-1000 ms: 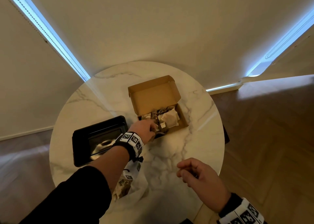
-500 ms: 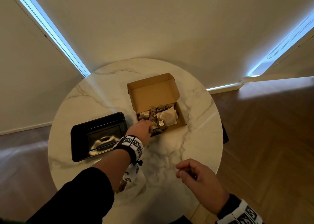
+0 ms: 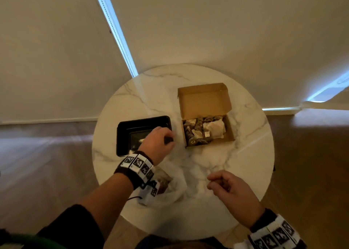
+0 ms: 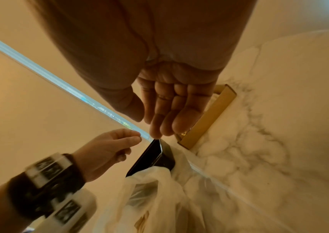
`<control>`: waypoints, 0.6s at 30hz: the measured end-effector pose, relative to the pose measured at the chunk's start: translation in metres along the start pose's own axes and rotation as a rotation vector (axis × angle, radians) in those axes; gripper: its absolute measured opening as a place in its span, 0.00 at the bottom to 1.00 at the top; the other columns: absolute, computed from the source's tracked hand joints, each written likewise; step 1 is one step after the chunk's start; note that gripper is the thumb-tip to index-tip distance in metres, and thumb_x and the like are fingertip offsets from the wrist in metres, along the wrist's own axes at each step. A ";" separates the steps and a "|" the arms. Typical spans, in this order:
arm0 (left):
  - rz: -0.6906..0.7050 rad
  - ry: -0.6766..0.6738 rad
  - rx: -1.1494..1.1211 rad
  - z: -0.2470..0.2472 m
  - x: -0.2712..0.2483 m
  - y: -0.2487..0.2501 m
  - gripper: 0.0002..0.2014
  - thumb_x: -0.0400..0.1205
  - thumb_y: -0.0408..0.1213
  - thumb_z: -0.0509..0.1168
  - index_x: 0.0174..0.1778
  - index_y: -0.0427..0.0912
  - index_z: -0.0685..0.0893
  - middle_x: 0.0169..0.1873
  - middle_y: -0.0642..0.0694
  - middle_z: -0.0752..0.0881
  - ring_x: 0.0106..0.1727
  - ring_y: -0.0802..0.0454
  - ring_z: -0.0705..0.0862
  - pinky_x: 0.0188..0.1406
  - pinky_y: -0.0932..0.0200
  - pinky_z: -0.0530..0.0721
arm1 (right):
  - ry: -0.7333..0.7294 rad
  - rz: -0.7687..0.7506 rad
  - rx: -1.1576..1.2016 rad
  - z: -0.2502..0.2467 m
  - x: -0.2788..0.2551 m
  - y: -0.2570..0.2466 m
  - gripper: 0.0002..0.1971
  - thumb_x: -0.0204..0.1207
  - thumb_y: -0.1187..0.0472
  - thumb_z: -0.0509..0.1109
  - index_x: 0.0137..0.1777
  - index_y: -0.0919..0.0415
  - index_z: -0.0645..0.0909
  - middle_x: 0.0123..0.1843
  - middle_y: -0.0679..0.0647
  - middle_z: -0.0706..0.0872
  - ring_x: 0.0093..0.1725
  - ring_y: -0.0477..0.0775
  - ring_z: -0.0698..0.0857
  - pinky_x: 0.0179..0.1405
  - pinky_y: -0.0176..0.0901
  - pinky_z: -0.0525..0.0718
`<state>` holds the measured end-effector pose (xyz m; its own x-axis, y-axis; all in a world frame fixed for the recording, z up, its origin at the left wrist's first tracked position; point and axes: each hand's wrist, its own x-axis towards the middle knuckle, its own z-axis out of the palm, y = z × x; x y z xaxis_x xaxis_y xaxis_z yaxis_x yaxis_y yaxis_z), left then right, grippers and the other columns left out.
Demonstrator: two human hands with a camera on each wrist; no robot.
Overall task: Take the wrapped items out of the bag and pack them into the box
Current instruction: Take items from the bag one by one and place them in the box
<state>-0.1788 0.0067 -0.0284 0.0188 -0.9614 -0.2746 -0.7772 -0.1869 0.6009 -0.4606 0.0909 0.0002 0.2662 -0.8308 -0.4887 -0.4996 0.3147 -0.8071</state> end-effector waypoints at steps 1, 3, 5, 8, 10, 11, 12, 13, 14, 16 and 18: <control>-0.011 0.011 0.001 -0.007 -0.018 -0.010 0.10 0.82 0.46 0.74 0.58 0.55 0.87 0.54 0.56 0.80 0.53 0.57 0.82 0.61 0.60 0.81 | -0.012 -0.013 -0.021 0.006 0.004 -0.003 0.06 0.82 0.59 0.74 0.54 0.46 0.86 0.45 0.47 0.92 0.44 0.46 0.89 0.50 0.47 0.89; -0.031 0.039 0.006 -0.017 -0.054 -0.036 0.08 0.81 0.47 0.74 0.56 0.55 0.88 0.54 0.55 0.80 0.55 0.56 0.83 0.62 0.58 0.82 | -0.044 -0.055 -0.086 0.021 0.014 -0.011 0.06 0.82 0.59 0.74 0.55 0.45 0.86 0.45 0.47 0.92 0.45 0.43 0.89 0.51 0.43 0.89; -0.077 0.075 0.015 -0.023 -0.089 -0.063 0.07 0.80 0.49 0.75 0.53 0.57 0.88 0.58 0.56 0.79 0.60 0.55 0.81 0.66 0.56 0.81 | -0.081 -0.102 -0.162 0.039 0.026 -0.019 0.07 0.82 0.58 0.73 0.55 0.44 0.85 0.46 0.45 0.91 0.46 0.40 0.88 0.50 0.40 0.87; -0.198 0.050 -0.011 -0.023 -0.128 -0.089 0.05 0.80 0.53 0.75 0.49 0.61 0.87 0.66 0.53 0.78 0.71 0.53 0.76 0.74 0.52 0.75 | -0.143 -0.169 -0.298 0.070 0.047 -0.032 0.07 0.84 0.56 0.71 0.57 0.44 0.86 0.49 0.40 0.90 0.48 0.36 0.87 0.52 0.34 0.86; -0.267 -0.038 -0.044 -0.018 -0.142 -0.097 0.06 0.79 0.56 0.74 0.48 0.63 0.87 0.73 0.49 0.76 0.78 0.50 0.72 0.79 0.46 0.73 | -0.193 -0.236 -0.418 0.092 0.059 -0.041 0.08 0.85 0.56 0.68 0.59 0.45 0.86 0.51 0.38 0.88 0.50 0.36 0.86 0.51 0.29 0.82; -0.288 -0.079 -0.055 -0.016 -0.146 -0.100 0.07 0.79 0.57 0.73 0.49 0.64 0.87 0.76 0.48 0.75 0.80 0.49 0.70 0.80 0.46 0.72 | -0.221 -0.267 -0.471 0.104 0.065 -0.045 0.08 0.85 0.56 0.67 0.60 0.46 0.86 0.52 0.38 0.88 0.50 0.37 0.85 0.51 0.29 0.81; -0.299 -0.108 -0.066 -0.014 -0.149 -0.101 0.08 0.80 0.57 0.73 0.52 0.64 0.86 0.77 0.48 0.74 0.80 0.49 0.71 0.80 0.48 0.72 | -0.253 -0.286 -0.522 0.116 0.070 -0.046 0.09 0.86 0.56 0.66 0.60 0.46 0.86 0.53 0.40 0.87 0.51 0.39 0.84 0.53 0.31 0.81; -0.301 -0.120 -0.077 -0.013 -0.150 -0.102 0.09 0.81 0.55 0.72 0.57 0.64 0.85 0.76 0.49 0.74 0.78 0.49 0.73 0.79 0.53 0.73 | -0.288 -0.298 -0.578 0.128 0.075 -0.048 0.10 0.86 0.56 0.65 0.61 0.47 0.86 0.54 0.42 0.86 0.53 0.41 0.83 0.57 0.36 0.82; -0.300 -0.120 -0.091 -0.012 -0.150 -0.103 0.12 0.83 0.50 0.71 0.62 0.62 0.85 0.75 0.49 0.74 0.75 0.50 0.77 0.76 0.58 0.74 | -0.323 -0.297 -0.648 0.140 0.080 -0.049 0.11 0.86 0.55 0.63 0.63 0.48 0.85 0.56 0.44 0.85 0.56 0.45 0.82 0.60 0.40 0.81; -0.297 -0.123 -0.113 -0.010 -0.149 -0.106 0.17 0.85 0.40 0.70 0.70 0.56 0.82 0.74 0.50 0.74 0.69 0.51 0.81 0.71 0.63 0.76 | -0.371 -0.293 -0.778 0.160 0.088 -0.050 0.14 0.87 0.54 0.62 0.67 0.51 0.83 0.63 0.50 0.84 0.61 0.51 0.82 0.64 0.46 0.81; -0.294 -0.138 -0.120 -0.009 -0.148 -0.108 0.22 0.84 0.35 0.68 0.75 0.53 0.79 0.76 0.51 0.72 0.70 0.52 0.80 0.69 0.67 0.74 | -0.404 -0.278 -0.853 0.178 0.092 -0.049 0.15 0.87 0.53 0.61 0.70 0.52 0.81 0.66 0.53 0.83 0.64 0.56 0.82 0.66 0.50 0.81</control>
<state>-0.0919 0.1676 -0.0457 0.1394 -0.8281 -0.5430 -0.6715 -0.4821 0.5628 -0.2651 0.0802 -0.0641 0.6471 -0.5553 -0.5224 -0.7615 -0.4370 -0.4787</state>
